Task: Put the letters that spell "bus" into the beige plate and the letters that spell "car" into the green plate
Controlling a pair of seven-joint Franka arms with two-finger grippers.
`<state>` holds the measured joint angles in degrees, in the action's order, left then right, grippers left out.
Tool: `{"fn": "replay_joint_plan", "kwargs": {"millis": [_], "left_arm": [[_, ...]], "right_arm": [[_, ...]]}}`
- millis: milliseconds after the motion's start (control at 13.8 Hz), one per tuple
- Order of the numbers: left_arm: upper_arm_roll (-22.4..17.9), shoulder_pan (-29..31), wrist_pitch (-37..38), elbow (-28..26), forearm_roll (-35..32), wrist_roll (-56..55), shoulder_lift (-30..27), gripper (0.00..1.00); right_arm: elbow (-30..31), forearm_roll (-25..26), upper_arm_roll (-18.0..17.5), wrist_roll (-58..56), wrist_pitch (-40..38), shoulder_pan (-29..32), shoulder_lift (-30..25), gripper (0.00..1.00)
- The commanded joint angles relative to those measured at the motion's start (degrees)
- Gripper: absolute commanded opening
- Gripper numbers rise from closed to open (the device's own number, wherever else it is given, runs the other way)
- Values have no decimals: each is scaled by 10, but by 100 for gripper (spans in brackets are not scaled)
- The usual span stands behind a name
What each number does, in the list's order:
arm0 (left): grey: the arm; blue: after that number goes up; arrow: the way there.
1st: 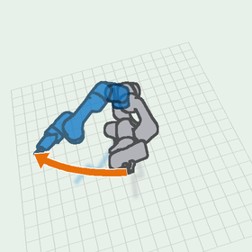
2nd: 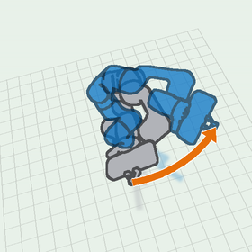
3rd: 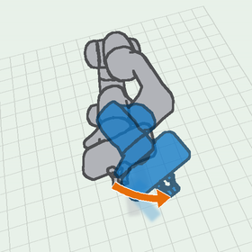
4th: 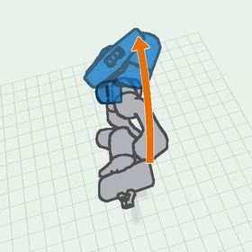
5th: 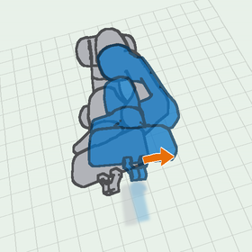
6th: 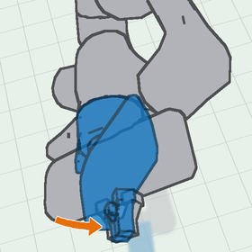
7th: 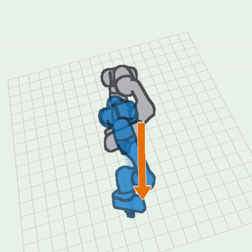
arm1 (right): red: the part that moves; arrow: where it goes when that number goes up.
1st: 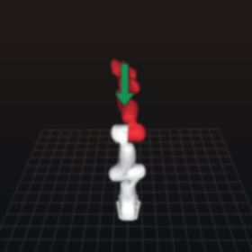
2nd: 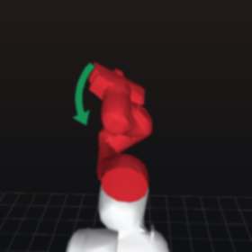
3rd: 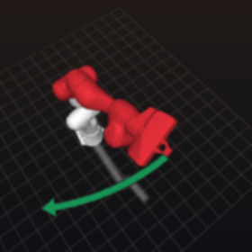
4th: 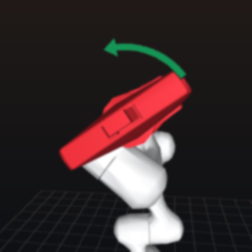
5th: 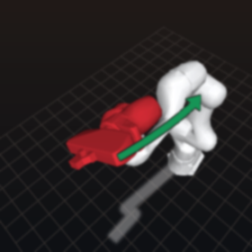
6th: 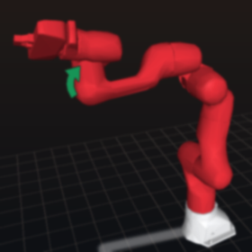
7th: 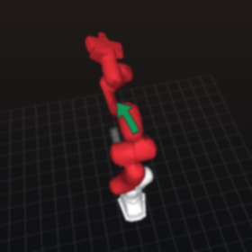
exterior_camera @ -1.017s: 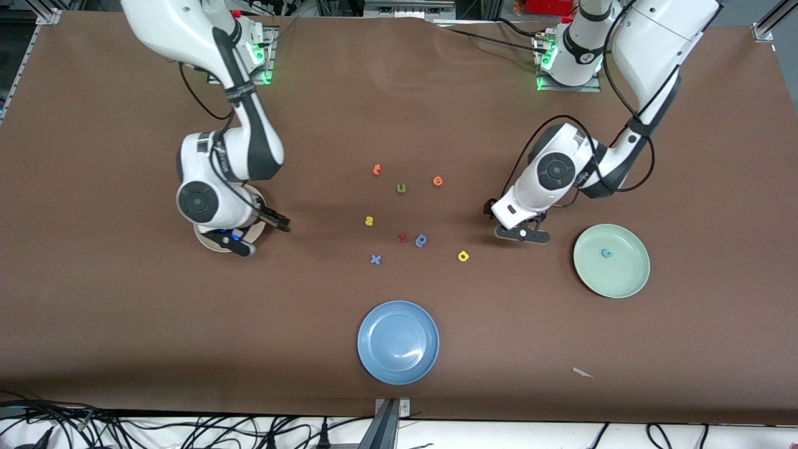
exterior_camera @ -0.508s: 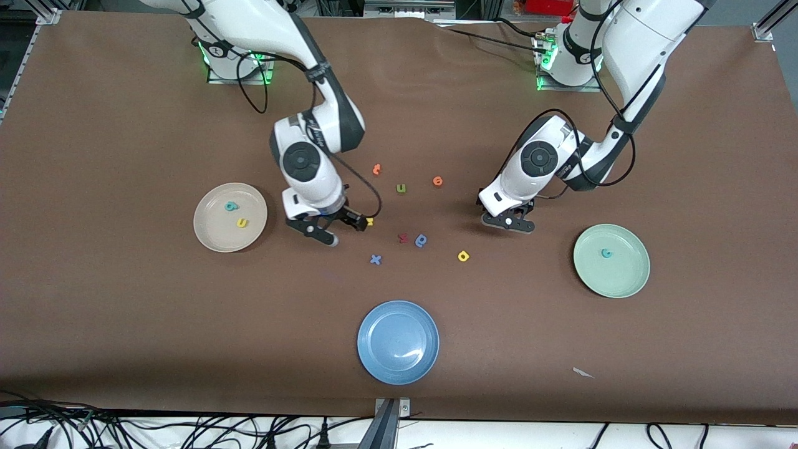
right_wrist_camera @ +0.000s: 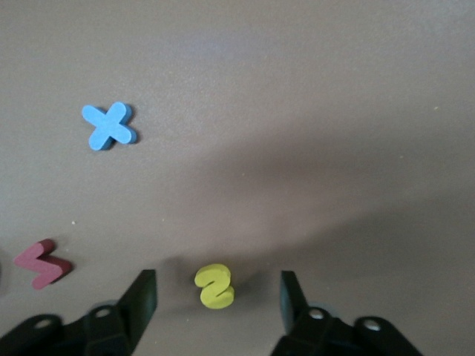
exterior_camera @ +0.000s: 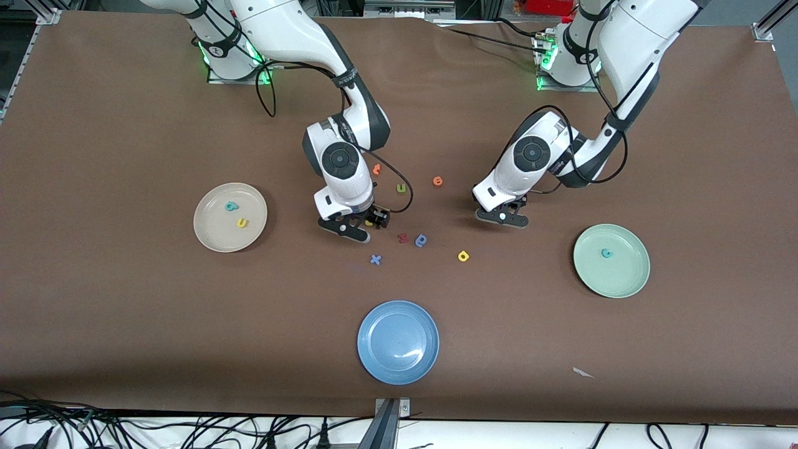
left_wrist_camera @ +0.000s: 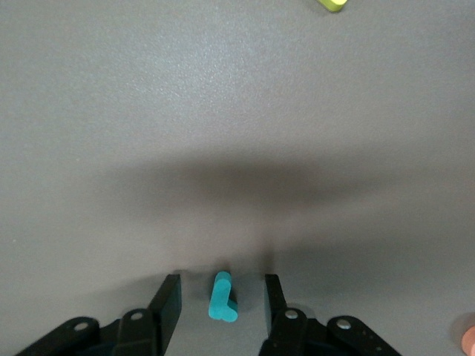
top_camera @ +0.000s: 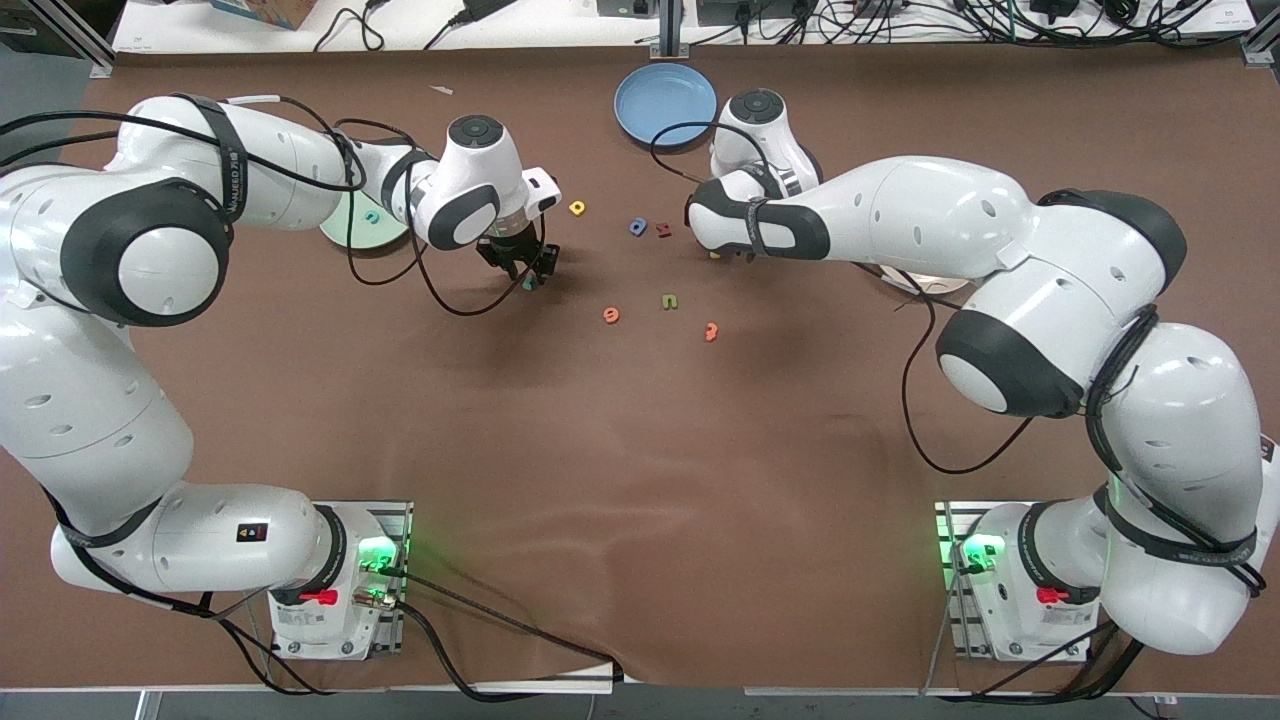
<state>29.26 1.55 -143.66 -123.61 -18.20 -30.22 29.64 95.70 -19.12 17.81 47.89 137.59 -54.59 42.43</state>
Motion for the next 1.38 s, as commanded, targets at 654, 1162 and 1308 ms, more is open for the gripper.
{"fn": "replay_joint_plan", "kwargs": {"millis": [654, 1162, 1308], "left_arm": [[1, -2, -5, -15, -60, -46, -9, 17], [1, -1, 1, -10, -60, -57, -11, 0], [1, 3, 3, -6, -60, -55, -13, 0]], "right_arm": [[-14, 3, -2, -3, -1, -5, 25, 43], [-15, 8, -1, -14, -2, -7, 23, 14], [-15, 8, 0, -21, -7, -5, 19, 13]]}}
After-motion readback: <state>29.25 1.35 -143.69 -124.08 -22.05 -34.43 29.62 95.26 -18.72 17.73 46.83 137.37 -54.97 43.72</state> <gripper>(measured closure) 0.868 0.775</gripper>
